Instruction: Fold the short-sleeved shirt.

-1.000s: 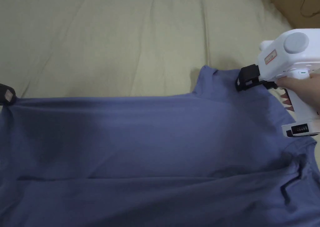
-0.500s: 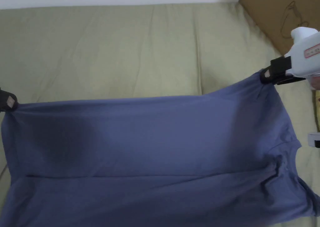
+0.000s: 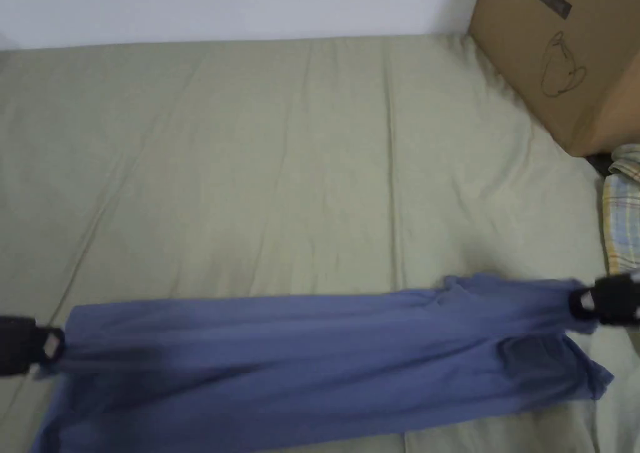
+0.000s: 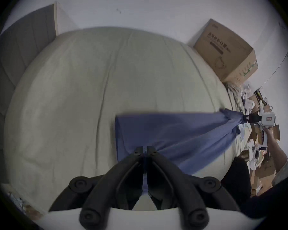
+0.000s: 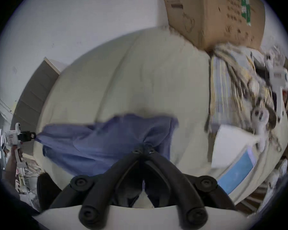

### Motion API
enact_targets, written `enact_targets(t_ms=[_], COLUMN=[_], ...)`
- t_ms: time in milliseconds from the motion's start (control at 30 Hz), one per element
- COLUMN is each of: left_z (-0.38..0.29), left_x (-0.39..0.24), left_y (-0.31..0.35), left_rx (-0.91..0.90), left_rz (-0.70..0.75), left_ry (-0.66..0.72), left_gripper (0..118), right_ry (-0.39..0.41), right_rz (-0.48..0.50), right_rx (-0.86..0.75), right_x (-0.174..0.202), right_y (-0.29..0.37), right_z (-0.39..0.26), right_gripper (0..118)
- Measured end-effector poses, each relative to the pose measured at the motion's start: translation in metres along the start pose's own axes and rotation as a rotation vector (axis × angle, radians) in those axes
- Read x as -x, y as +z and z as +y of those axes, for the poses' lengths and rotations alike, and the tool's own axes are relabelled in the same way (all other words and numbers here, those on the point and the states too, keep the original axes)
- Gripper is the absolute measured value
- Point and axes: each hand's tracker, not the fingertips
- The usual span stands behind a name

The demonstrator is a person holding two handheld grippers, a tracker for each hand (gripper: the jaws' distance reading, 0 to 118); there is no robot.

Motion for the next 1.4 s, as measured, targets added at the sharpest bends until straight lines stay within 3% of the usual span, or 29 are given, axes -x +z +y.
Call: enact_targets(t_ms=[200,267,333,367,400,433,600,800,833,867,900,933,967,1233,1400], left_z=[-0.058,-0.063,-0.062,-0.062,-0.062,-0.059,-0.041,-0.022,-0.021,-0.02,-0.02,-0.02,-0.021,-0.023,-0.007], left_x=[-0.003,-0.004,-0.007,-0.008,-0.011,-0.013,-0.051,-0.111,-0.118,-0.124,-0.132,-0.14,-0.141,-0.148,-0.092], left_y=[-0.014,-0.014,-0.01,-0.007,-0.001,0.005,0.045,0.05,0.046,0.044,0.041,0.036,0.03,0.021,0.022], left_rx=[0.052,0.035,0.005,-0.004,-0.028,-0.069,-0.275,-0.394,-0.397,-0.397,-0.396,-0.385,-0.385,-0.386,-0.195], left_rz=[0.008,0.007,0.028,0.036,0.047,0.05,0.102,0.264,0.257,0.255,0.275,0.313,0.354,0.348,0.185], left_ry=[0.021,0.024,0.035,0.038,0.04,0.041,0.005,-0.047,-0.056,-0.066,-0.093,-0.114,-0.124,-0.07,-0.047], left_gripper=[0,10,58,84,108,115,116,114,108,97,63,26,0,0,0], right_ry=[0.037,0.047,0.047,0.06,0.081,0.11,0.215,0.192,0.184,0.187,0.174,0.158,0.161,0.177,0.171], right_rz=[-0.038,-0.049,-0.074,-0.098,-0.136,-0.178,-0.291,-0.204,-0.182,-0.183,-0.194,-0.214,-0.21,-0.274,-0.293], right_rx=[0.043,0.025,-0.001,-0.017,-0.039,-0.049,-0.249,-0.334,-0.339,-0.342,-0.331,-0.291,-0.31,-0.315,-0.318], right_x=[0.001,0.006,0.012,0.019,0.028,0.039,0.09,0.152,0.159,0.171,0.178,0.183,0.186,0.218,0.234], right_y=[-0.022,-0.023,-0.02,-0.017,-0.013,-0.008,0.036,0.035,0.031,0.029,0.023,0.018,0.016,0.001,-0.007], right_z=[-0.044,-0.044,-0.041,-0.04,-0.038,-0.037,-0.02,-0.009,-0.009,-0.01,-0.01,-0.01,-0.01,-0.005,0.001], right_gripper=[2,8,47,75,111,118,115,113,105,86,36,1,1,1,0])
